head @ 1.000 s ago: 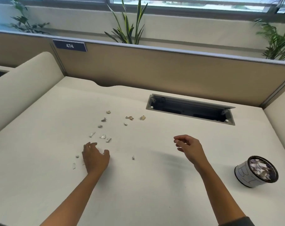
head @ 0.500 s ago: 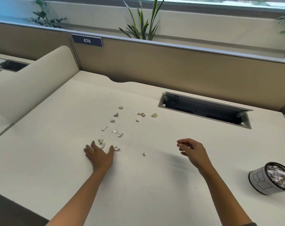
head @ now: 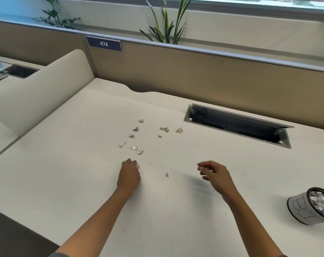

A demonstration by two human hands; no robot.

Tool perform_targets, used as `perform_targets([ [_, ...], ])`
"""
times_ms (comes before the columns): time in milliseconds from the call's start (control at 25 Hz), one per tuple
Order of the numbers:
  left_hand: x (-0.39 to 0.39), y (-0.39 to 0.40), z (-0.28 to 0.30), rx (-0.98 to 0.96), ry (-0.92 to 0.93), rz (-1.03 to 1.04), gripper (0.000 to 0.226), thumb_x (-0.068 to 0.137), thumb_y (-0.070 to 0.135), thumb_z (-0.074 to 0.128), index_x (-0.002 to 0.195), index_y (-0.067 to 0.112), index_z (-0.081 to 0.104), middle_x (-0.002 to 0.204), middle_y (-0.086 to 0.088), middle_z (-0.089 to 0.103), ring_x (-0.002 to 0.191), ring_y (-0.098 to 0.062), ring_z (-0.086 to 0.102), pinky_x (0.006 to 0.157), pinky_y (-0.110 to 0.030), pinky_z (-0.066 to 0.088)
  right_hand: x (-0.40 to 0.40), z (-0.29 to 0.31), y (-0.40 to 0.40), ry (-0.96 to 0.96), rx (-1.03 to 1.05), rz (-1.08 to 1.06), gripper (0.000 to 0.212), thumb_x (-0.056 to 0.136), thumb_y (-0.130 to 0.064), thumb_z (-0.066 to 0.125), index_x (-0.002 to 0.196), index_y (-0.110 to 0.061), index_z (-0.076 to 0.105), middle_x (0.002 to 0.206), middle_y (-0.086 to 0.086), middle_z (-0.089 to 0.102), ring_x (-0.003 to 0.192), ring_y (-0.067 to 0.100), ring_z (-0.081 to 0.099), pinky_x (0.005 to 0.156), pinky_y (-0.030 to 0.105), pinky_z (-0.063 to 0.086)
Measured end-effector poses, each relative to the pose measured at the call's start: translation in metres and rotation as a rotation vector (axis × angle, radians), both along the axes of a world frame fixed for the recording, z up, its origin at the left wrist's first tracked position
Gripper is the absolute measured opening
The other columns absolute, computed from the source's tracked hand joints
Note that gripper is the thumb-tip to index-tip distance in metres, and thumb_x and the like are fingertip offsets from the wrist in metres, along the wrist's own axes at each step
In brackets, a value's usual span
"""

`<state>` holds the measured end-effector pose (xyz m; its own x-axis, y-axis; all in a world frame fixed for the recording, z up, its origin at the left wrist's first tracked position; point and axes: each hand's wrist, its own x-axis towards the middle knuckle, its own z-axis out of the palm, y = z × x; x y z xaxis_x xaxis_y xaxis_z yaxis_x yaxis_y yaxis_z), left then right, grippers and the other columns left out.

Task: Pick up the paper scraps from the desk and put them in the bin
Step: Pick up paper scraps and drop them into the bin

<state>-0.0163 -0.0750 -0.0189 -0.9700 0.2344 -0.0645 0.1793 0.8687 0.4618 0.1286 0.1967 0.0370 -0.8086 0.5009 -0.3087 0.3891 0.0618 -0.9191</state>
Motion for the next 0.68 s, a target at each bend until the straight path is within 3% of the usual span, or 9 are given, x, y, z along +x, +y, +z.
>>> perform_targets([
  [120,0.011,0.001,0.004,-0.013,0.027,0.022,0.026,0.09,-0.004,0.036,0.088,0.006,0.06,0.1,-0.01,0.059,0.094,-0.031,0.059,0.07,-0.031,0.04,-0.006,-0.002,-0.013,-0.004,0.016,0.041,0.013,0.09,-0.012,0.067,0.092,-0.021,0.076,0.089,0.001,0.074,0.085,0.017,0.071,0.073,0.022,0.058],
  [240,0.02,-0.004,0.0,0.031,0.017,0.03,0.026,0.091,-0.002,0.038,0.095,0.003,0.063,0.101,-0.009,0.062,0.091,-0.027,0.059,0.075,-0.038,0.048,-0.009,-0.008,-0.029,-0.043,0.065,0.107,0.012,0.09,-0.014,0.067,0.093,-0.023,0.075,0.089,-0.001,0.074,0.083,0.018,0.071,0.078,0.027,0.059],
  [400,0.012,-0.008,0.005,0.163,-0.007,0.068,0.017,0.087,-0.001,0.055,0.09,0.004,0.071,0.095,-0.009,0.07,0.088,-0.025,0.064,0.077,-0.032,0.05,-0.017,-0.018,-0.053,-0.114,0.16,0.22,0.01,0.089,-0.019,0.067,0.094,-0.026,0.071,0.092,-0.007,0.072,0.077,0.011,0.069,0.073,0.023,0.054],
  [480,0.007,-0.011,0.009,0.271,-0.094,0.15,0.012,0.082,0.004,0.067,0.083,0.01,0.077,0.084,-0.005,0.075,0.077,-0.019,0.068,0.072,-0.026,0.051,-0.026,-0.025,-0.065,-0.142,0.236,0.275,0.016,0.087,-0.02,0.068,0.103,-0.024,0.067,0.1,-0.007,0.068,0.082,0.009,0.067,0.073,0.021,0.052],
  [560,0.004,-0.017,0.012,0.532,-0.285,0.307,0.013,0.076,0.003,0.073,0.078,0.015,0.079,0.077,-0.005,0.076,0.074,-0.02,0.07,0.071,-0.026,0.055,-0.038,-0.031,-0.077,-0.152,0.318,0.324,0.027,0.088,-0.022,0.068,0.114,-0.022,0.063,0.108,-0.005,0.062,0.091,0.012,0.065,0.079,0.025,0.052],
  [680,0.002,-0.026,0.019,1.116,-0.633,0.478,0.016,0.076,-0.01,0.072,0.09,-0.001,0.073,0.089,-0.015,0.074,0.084,-0.027,0.07,0.081,-0.029,0.059,-0.053,-0.039,-0.091,-0.15,0.472,0.407,0.031,0.092,-0.019,0.061,0.123,-0.019,0.059,0.116,-0.002,0.054,0.099,0.016,0.06,0.087,0.026,0.047],
])
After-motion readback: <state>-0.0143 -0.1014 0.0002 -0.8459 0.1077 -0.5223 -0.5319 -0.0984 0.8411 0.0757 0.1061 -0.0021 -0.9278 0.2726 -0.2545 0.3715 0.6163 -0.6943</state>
